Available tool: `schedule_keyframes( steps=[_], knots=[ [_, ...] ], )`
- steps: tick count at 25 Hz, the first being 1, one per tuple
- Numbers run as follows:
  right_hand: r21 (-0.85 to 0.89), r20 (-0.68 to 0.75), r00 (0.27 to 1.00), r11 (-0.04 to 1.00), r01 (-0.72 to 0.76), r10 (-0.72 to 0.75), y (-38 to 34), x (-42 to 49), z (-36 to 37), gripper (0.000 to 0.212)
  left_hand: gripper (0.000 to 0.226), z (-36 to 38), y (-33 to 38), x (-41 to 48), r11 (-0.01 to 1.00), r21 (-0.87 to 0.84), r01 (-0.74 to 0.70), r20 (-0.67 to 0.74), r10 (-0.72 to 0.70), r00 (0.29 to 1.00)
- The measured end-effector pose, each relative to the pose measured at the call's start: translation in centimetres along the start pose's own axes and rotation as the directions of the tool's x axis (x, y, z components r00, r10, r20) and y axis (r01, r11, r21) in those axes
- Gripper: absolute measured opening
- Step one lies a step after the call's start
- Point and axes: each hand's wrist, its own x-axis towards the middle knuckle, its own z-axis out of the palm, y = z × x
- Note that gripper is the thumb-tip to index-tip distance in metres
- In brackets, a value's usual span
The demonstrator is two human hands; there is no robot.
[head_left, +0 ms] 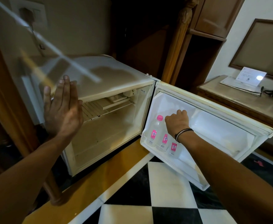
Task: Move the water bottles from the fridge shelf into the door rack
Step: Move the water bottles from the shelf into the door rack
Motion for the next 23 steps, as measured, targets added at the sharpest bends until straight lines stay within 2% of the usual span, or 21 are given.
schedule_keyframes(
  steps=[4,15,17,18,20,21,22,23],
  knots=[
    [-0.065,-0.017,1.000,0.998,0.006,-0.007,0.7,0.0,1.6,0.020,0.063,0.1,-0.1,-0.1,1.000,-0.018,0.010,0.040,-0.009,0.999],
    [0.083,-0.037,0.998,0.995,0.046,-0.043,1.0,0.0,1.3,0.022,0.064,1.3,-0.6,-0.8,1.000,0.006,0.008,0.044,-0.009,0.999],
    [0.154,-0.155,0.987,0.985,0.075,-0.051,1.4,-0.1,0.8,0.027,0.064,1.4,-0.6,-0.9,1.000,0.007,0.003,0.021,-0.003,1.000],
    [0.177,-0.267,0.963,0.980,0.095,-0.045,1.8,-0.1,0.7,0.030,0.064,1.4,-0.7,-0.9,1.000,0.004,-0.003,0.017,0.003,1.000],
    [0.177,-0.515,0.857,0.977,0.119,-0.011,2.9,0.0,0.0,0.040,0.065,1.4,-0.8,-0.9,1.000,-0.005,-0.007,0.026,0.007,1.000],
    [0.182,-0.590,0.807,0.977,0.112,0.017,3.5,0.0,-0.3,0.047,0.065,1.5,-0.9,-0.9,1.000,-0.010,-0.004,0.035,0.004,0.999],
    [0.207,-0.600,0.798,0.975,0.080,0.062,4.3,0.0,-0.5,0.058,0.065,1.7,-0.9,-1.0,1.000,-0.016,0.006,0.037,-0.006,0.999],
    [0.252,-0.545,0.830,0.967,0.027,0.119,5.3,-0.1,-0.6,0.070,0.065,2.0,-0.8,-1.1,1.000,-0.020,0.018,0.034,-0.017,0.999]
  ],
)
